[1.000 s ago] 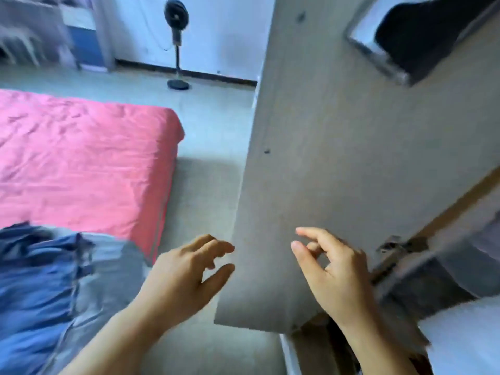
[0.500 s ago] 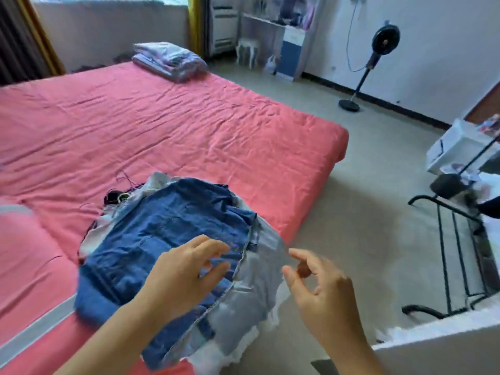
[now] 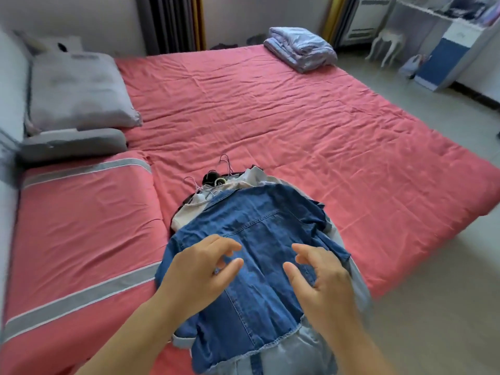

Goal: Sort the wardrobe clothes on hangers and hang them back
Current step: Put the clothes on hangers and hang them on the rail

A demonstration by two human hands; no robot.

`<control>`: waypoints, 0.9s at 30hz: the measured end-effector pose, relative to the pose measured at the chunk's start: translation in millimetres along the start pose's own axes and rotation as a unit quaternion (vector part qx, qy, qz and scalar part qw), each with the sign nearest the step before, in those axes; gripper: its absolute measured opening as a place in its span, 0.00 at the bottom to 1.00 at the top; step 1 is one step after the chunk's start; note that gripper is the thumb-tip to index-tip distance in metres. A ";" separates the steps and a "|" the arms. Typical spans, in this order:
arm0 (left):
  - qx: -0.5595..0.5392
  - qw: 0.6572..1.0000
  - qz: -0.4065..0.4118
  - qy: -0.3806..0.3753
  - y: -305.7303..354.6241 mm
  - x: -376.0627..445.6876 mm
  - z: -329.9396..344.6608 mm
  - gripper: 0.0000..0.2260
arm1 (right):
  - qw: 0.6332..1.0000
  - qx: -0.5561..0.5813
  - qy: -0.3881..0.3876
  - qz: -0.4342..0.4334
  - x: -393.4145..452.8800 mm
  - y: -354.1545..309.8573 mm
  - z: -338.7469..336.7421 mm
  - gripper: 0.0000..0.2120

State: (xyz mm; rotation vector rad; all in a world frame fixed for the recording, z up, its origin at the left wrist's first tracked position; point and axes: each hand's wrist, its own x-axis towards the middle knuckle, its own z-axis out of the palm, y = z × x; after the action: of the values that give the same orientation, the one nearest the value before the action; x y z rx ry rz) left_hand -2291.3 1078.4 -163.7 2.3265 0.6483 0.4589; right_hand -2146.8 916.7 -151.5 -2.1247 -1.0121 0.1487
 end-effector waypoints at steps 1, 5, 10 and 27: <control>0.003 1.000 -0.014 0.003 -3.7 7.4 0.6 0.14 | 1.000 0.004 -0.013 -0.003 12.5 2.9 5.1 0.16; -0.005 0.995 -0.096 0.027 -22.3 50.2 12.5 0.19 | 0.996 0.013 -0.089 -0.026 75.7 26.1 28.3 0.15; 0.001 0.981 -0.193 0.020 -43.0 103.7 36.2 0.23 | 0.985 0.013 -0.171 -0.028 151.8 70.9 56.5 0.15; 0.002 0.906 -0.423 0.021 -133.9 180.9 89.2 0.07 | 0.914 -0.207 -0.339 -0.083 355.1 222.1 231.2 0.19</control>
State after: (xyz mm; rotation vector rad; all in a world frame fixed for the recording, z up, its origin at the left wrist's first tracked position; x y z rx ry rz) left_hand -2144.6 1221.6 -292.4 1.7928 1.5638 0.0919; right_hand -1861.5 1215.9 -392.2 -2.4024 -1.7478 0.6759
